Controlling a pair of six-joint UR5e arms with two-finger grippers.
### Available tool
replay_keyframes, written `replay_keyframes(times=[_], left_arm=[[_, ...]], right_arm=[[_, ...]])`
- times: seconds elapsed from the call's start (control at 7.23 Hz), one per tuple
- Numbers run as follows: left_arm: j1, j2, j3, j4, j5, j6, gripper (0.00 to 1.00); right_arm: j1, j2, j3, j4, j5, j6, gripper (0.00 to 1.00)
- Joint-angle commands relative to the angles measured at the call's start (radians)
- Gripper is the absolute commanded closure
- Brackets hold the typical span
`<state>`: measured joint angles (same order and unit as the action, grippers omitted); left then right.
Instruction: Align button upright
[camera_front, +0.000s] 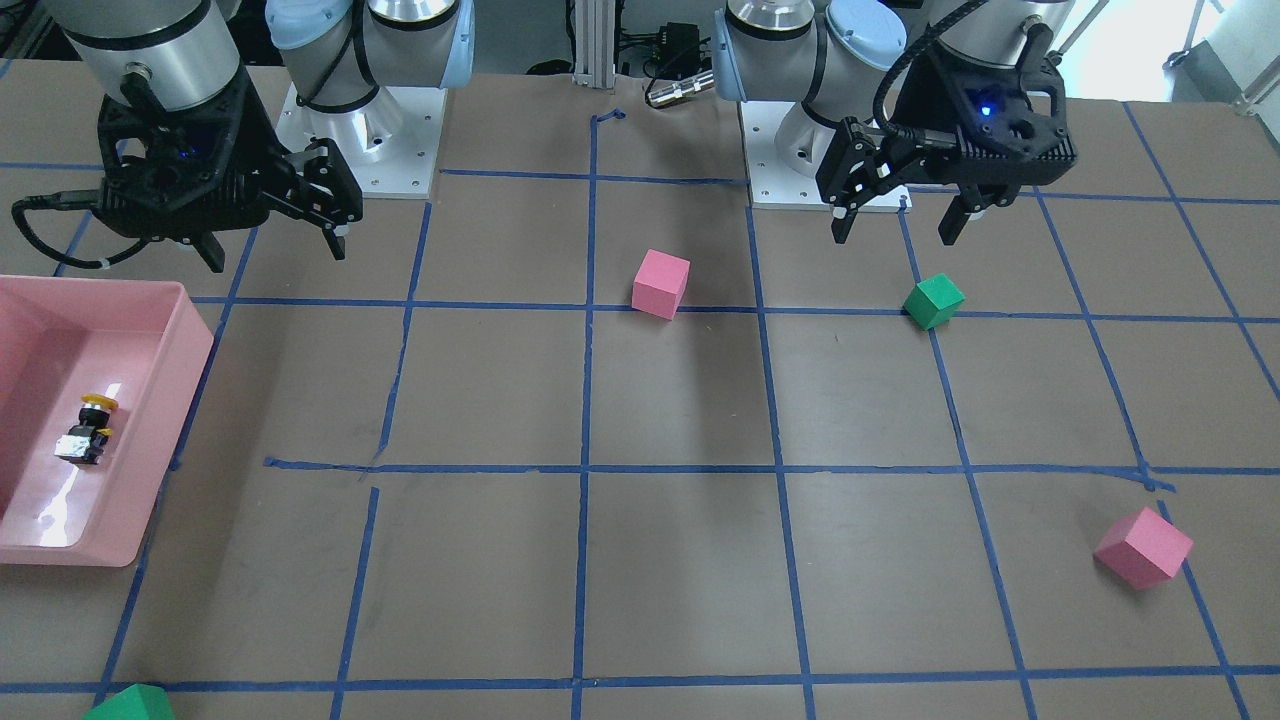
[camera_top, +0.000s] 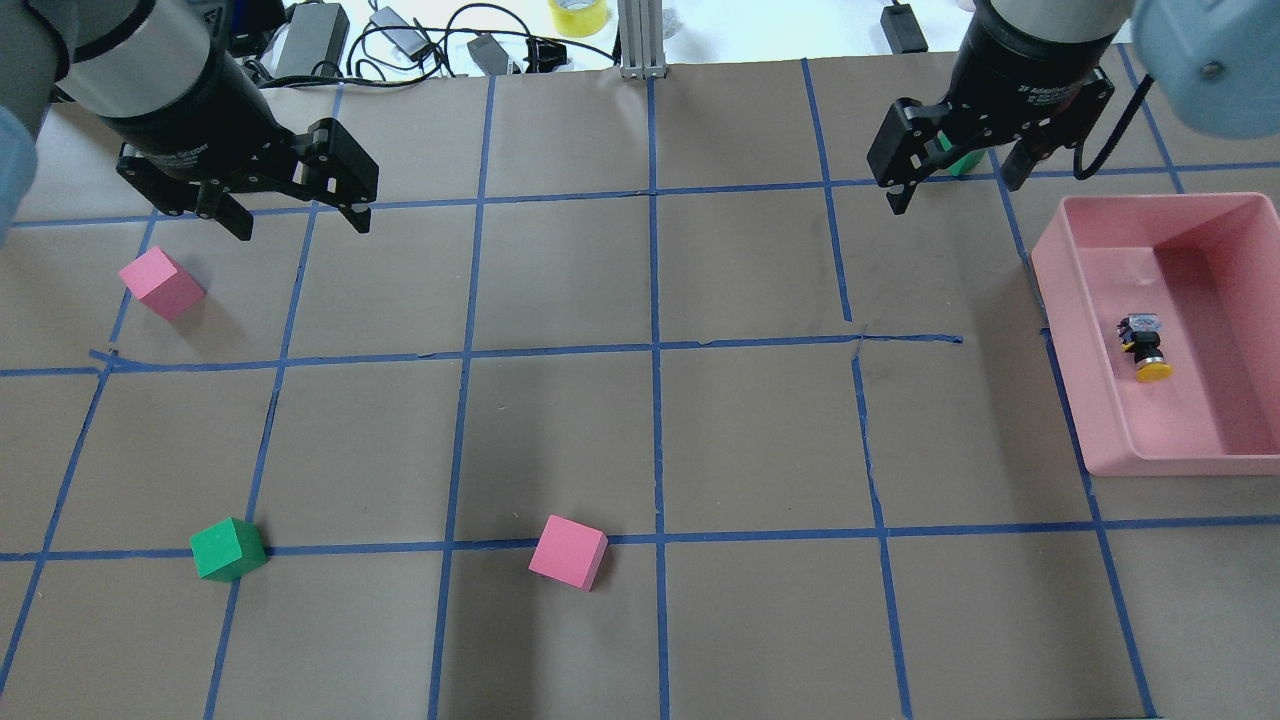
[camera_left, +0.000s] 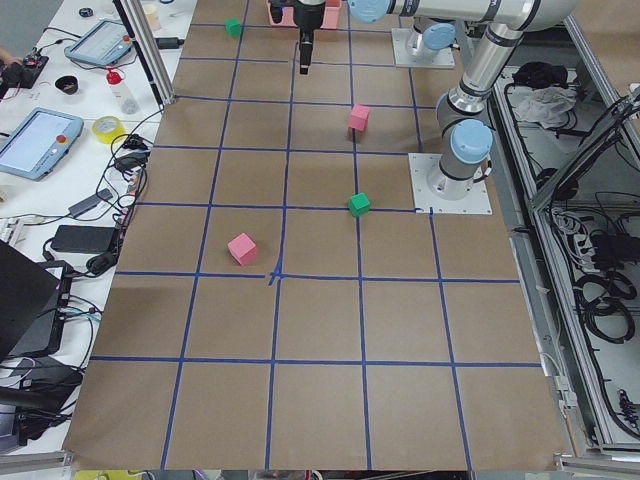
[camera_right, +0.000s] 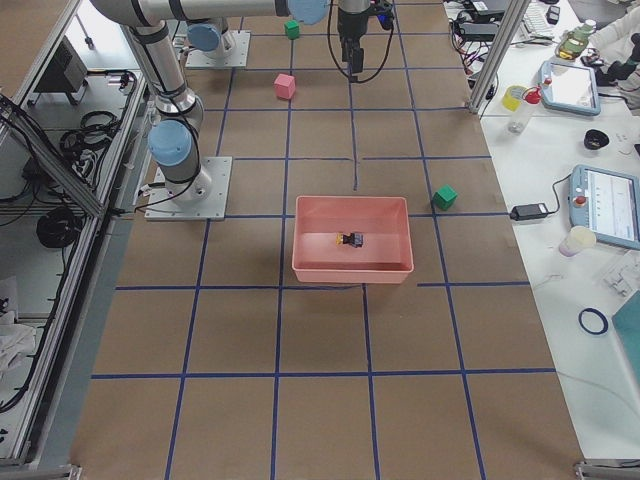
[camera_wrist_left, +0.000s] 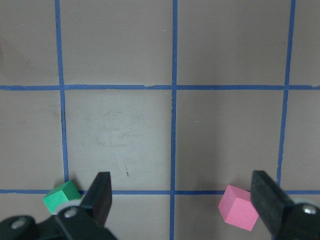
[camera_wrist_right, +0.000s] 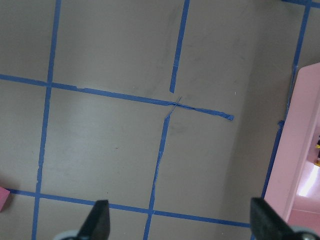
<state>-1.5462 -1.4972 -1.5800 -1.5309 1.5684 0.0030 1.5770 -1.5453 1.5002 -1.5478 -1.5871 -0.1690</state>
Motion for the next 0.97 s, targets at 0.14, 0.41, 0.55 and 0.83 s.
replay_keyframes(times=[0.14,0.41,0.55,0.83], left_arm=[[0.0,0.0,0.0,0.0,-0.001,0.0,0.0],[0.0,0.0,0.0,0.0,-0.001,0.0,0.0],[-0.002,0.0,0.0,0.0,-0.001,0.0,0.0],[-0.002,0.0,0.0,0.0,-0.001,-0.001,0.0]], right_arm=[[0.001,-0.001,0.002,0.0,-0.002,0.003,0.0],[0.001,-0.013,0.002,0.0,0.001,-0.001,0.0],[0.001,-0.013,0.002,0.0,0.002,0.0,0.0],[0.001,-0.013,0.002,0.0,-0.002,0.0,0.0]])
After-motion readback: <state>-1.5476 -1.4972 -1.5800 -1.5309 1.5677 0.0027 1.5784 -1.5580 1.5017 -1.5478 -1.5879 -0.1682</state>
